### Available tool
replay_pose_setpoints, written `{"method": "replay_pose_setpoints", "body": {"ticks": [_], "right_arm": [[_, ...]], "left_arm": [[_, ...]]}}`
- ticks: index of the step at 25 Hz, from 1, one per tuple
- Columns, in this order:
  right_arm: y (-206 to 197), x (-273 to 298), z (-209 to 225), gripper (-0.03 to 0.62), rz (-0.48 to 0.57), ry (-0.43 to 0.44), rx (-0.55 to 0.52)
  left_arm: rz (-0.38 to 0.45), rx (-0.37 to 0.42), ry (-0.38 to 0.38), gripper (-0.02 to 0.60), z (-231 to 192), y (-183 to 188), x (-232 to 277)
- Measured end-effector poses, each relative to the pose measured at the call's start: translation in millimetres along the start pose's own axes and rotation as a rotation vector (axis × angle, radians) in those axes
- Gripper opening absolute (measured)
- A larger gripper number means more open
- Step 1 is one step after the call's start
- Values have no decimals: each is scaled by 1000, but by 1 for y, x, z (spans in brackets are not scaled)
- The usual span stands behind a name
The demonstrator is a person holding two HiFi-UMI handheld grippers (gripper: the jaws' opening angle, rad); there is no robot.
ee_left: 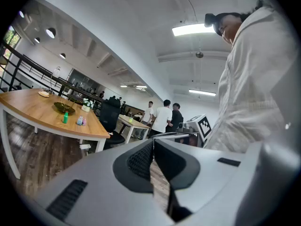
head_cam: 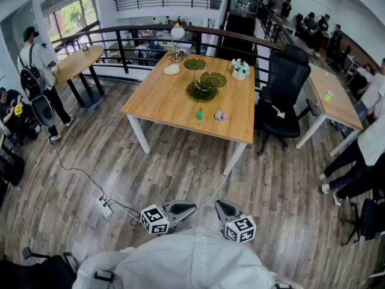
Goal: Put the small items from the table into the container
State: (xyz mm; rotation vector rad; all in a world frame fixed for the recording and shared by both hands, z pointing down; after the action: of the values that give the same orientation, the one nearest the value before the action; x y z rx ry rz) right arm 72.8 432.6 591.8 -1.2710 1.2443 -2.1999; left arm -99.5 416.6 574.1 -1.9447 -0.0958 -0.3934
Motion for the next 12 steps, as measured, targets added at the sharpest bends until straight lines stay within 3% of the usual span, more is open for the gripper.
{"method": "replay_pose_setpoints", "body": {"ticks": [12], "right_arm": [[6, 0, 5, 14, -2, -2, 1]], "left_arm": [[-7, 4, -14, 11, -6, 6, 6]]}}
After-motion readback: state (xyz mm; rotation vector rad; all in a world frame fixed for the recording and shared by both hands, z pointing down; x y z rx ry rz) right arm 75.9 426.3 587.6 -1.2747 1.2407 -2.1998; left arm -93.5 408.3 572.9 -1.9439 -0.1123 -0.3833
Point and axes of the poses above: the fingertips, and each gripper's own axes: x forward along the fingers, z to its right, y out of its top, the point moved 6 cm from there along -x, backward along the fingers, and after that the axes turned 15 degrees about -z, right-handed, at the moved point
